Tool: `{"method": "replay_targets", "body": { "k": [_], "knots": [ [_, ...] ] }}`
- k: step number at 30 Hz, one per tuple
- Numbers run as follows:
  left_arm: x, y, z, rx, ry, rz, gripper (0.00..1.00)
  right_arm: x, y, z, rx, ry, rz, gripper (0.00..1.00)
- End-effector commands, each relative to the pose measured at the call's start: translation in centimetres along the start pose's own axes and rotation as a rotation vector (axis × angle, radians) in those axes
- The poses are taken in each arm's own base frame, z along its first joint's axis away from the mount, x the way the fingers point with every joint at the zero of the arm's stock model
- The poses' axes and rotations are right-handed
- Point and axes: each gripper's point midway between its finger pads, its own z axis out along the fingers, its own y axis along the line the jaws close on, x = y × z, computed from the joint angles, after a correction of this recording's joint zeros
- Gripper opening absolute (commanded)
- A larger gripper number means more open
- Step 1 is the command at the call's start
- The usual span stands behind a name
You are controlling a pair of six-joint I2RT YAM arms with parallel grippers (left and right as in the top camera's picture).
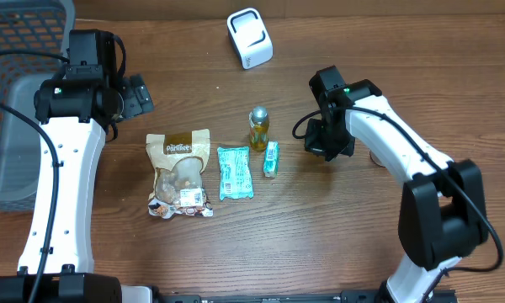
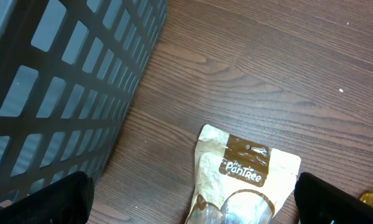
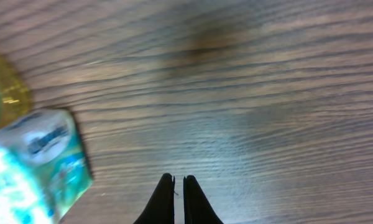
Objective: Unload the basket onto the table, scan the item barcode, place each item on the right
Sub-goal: 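Move the open right gripper left toward the small Kleenex pack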
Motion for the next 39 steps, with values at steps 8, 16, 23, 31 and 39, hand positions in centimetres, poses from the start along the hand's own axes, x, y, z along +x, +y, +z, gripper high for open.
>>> {"method": "replay_targets", "body": {
  "k": [8, 16, 23, 31, 39],
  "knots": [
    [-0.2, 0.1, -0.2, -0.005, -0.011, 0.026, 1.00, 0.5, 2.9, -2.3, -0.051, -0.092, -0.078, 0.04],
    [-0.2, 0.1, -0.2, -0.005, -0.011, 0.026, 0.99, 0.6, 3.5, -2.3, -0.073, -0.089, -0.084, 0.25],
    [-0.2, 0.1, -0.2, -0.006, -0.011, 0.026, 0.99, 0.5, 4.3, -2.4, -0.115, -0.088, -0.087, 0.38],
    [-0.2, 0.1, -0.2, -0.005, -0.011, 0.026, 1.00, 0.3, 4.9, -2.5, -0.148, -0.091, -0.091, 0.41],
    [-0.2, 0.1, -0.2, -0.005, -0.011, 0.026, 1.00, 0.7, 5.6, -2.6, -0.186, -0.069, -0.094, 0.41]
  ]
}}
